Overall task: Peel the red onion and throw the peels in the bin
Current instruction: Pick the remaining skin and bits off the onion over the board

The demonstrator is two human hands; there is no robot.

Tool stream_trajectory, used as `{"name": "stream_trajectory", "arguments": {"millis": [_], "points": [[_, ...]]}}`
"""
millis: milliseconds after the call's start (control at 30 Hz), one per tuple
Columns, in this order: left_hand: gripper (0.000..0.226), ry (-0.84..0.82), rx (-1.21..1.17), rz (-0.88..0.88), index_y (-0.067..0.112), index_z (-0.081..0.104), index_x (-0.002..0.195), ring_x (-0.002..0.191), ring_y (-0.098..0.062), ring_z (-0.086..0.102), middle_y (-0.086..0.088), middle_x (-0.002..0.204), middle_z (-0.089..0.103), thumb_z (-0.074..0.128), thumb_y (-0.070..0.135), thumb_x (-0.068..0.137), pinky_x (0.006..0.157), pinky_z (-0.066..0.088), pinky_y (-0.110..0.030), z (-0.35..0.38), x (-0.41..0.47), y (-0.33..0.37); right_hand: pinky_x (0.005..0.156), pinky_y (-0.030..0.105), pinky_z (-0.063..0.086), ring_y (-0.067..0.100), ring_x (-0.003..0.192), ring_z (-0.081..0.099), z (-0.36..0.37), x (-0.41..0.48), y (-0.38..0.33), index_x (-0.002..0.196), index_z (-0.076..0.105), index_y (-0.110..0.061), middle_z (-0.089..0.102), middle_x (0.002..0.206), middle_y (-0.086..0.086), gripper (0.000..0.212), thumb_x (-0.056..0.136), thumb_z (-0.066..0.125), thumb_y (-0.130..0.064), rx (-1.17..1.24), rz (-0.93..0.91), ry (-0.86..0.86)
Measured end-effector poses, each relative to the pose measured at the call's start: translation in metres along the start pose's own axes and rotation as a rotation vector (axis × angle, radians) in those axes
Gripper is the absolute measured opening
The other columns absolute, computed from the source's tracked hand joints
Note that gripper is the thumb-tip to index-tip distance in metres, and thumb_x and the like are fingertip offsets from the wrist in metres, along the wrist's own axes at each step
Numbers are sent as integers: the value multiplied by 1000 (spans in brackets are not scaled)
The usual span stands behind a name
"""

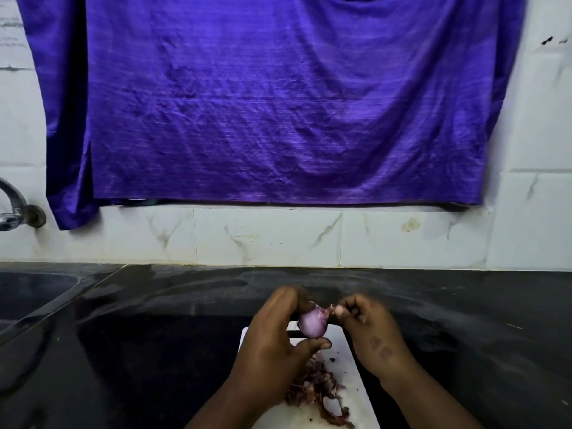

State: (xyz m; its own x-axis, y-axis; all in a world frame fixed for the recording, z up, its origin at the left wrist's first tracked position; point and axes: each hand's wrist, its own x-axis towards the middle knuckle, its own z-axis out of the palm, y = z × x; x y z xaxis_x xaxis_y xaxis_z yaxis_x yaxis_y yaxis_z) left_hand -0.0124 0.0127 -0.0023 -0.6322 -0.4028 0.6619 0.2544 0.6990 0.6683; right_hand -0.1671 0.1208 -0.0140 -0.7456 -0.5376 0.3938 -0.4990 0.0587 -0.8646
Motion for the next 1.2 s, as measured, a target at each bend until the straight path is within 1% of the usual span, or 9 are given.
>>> {"name": "stream_trajectory", "arguments": {"millis": [133, 233, 300, 433, 567, 700, 933, 1100, 1200], "points": [[47, 35, -36, -46, 29, 62, 99, 100, -16, 71, 11, 106, 66, 96, 15, 70, 74, 62, -25, -3, 1, -1, 74, 26, 58, 12, 80, 75, 0, -6, -10, 78, 79, -20, 80, 81, -3, 39, 85, 64, 14, 102, 16, -35], [45, 23, -5, -46, 30, 61, 99, 99, -15, 70, 11, 105, 66, 96, 20, 72, 75, 63, -31, -3, 0, -2, 82, 37, 61, 12, 86, 76, 1, -3, -13, 92, 81, -26, 81, 89, -7, 30, 91, 65, -1, 140, -28, 95], [43, 25, 32, -40, 30, 61, 97, 98, -15, 69, 12, 104, 67, 95, 25, 72, 78, 61, -32, -4, 1, -3, 85, 28, 58, 4, 93, 73, -3, -4, -18, 104, 79, -30, 79, 98, -13, 23, 94, 68, -11, 152, -114, 123], [40, 33, 34, -55, 26, 61, 93, 94, -13, 69, 10, 99, 69, 96, 25, 71, 78, 57, -23, -6, 2, -4, 85, 13, 51, 1, 104, 68, -10, -9, -26, 105, 80, -30, 74, 107, -18, 26, 90, 74, -11, 86, -318, -73], [38, -9, -20, -90, 19, 63, 93, 92, -16, 72, 5, 99, 71, 94, 17, 73, 78, 63, -31, -7, 2, -6, 85, 22, 55, 9, 102, 70, -10, -10, -23, 99, 82, -27, 74, 103, -14, 25, 85, 78, -7, 9, -419, -128], [39, -39, -25, -116, 24, 61, 92, 91, -21, 73, 4, 99, 72, 94, 18, 72, 79, 63, -43, -6, 2, -9, 82, 27, 51, 2, 101, 61, -12, -7, -19, 99, 80, -37, 70, 101, -25, 21, 84, 80, -23, -239, -544, -68], [41, -74, 49, -104, 28, 58, 93, 93, -23, 73, 8, 100, 68, 94, 27, 72, 79, 63, -44, -6, 1, -17, 77, 32, 44, 6, 91, 56, -11, -6, -20, 98, 76, -38, 65, 96, -22, 11, 89, 70, -38, -566, -712, -25], [40, -76, 88, -87, 27, 58, 93, 92, -18, 69, 10, 99, 66, 92, 31, 73, 79, 62, -46, -7, 1, -14, 78, 31, 40, 4, 89, 53, -8, -8, -25, 92, 71, -37, 62, 93, -21, 11, 91, 61, -41, -628, -699, 6], [39, -66, 66, -49, 26, 58, 93, 91, -20, 69, 8, 99, 65, 92, 24, 75, 77, 63, -39, -6, 0, -9, 76, 29, 44, 4, 87, 55, -1, -10, -24, 86, 69, -33, 62, 89, -20, 4, 89, 66, -33, -490, -589, 34]]}}
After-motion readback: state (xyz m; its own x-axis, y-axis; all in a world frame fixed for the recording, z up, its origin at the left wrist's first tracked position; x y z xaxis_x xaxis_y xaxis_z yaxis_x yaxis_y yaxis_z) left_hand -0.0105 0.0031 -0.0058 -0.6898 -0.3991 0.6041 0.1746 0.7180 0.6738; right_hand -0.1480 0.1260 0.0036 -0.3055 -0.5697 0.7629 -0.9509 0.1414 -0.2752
